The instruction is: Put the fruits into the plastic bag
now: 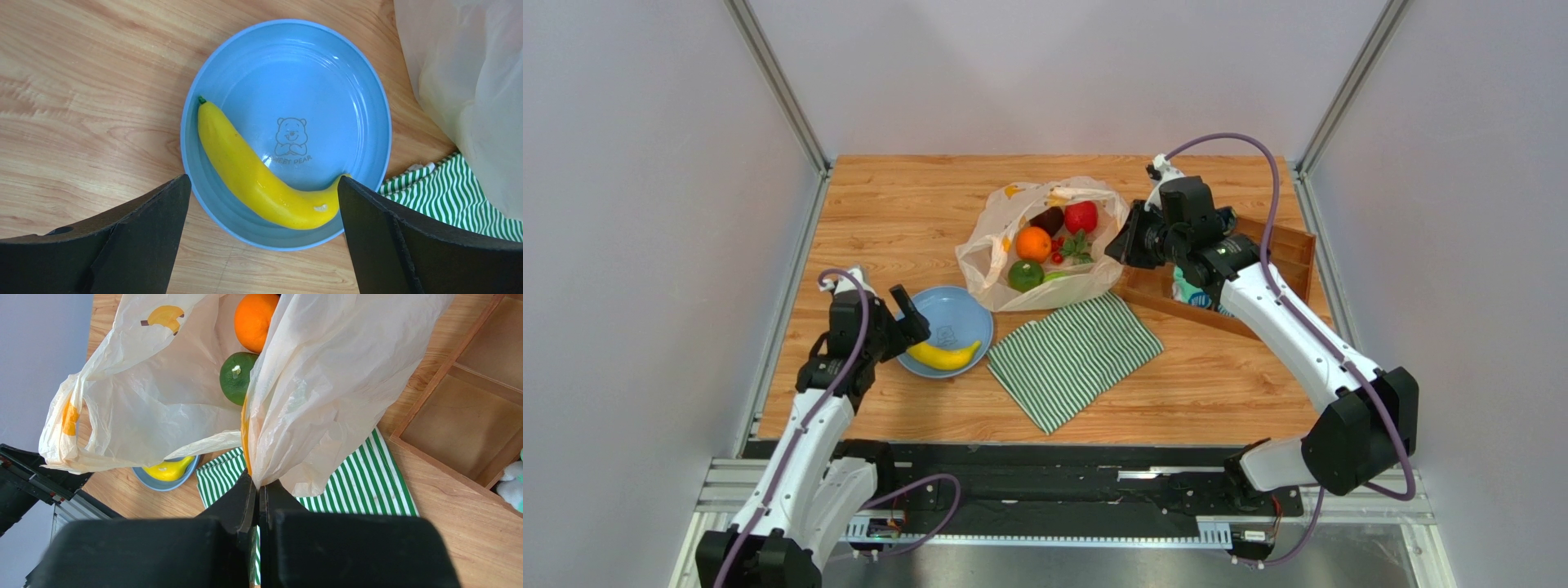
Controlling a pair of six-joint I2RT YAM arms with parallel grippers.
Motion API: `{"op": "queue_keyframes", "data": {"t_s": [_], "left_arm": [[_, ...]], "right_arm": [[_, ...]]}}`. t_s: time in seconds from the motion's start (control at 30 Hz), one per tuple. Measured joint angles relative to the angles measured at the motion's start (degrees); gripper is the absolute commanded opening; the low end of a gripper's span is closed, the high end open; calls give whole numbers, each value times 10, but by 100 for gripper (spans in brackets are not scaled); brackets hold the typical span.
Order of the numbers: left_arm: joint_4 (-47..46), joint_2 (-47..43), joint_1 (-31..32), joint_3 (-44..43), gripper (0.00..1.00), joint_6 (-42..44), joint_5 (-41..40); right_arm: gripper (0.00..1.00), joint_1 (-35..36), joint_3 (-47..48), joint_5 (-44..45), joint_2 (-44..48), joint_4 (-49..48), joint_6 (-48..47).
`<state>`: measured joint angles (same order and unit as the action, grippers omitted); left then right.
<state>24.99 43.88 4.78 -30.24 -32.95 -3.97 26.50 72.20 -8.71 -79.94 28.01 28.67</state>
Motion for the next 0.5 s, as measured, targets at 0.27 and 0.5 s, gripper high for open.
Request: {"op": "queue_keyframes", "data": {"t_s": [0.27,0.5], "left_arm": [[-50,55,15,15,96,-32,8],[-78,91,15,18,96,-52,11]], "right_arm": [[0,0,-1,0,0,0,0],[0,0,-2,2,7,1,0]]}}
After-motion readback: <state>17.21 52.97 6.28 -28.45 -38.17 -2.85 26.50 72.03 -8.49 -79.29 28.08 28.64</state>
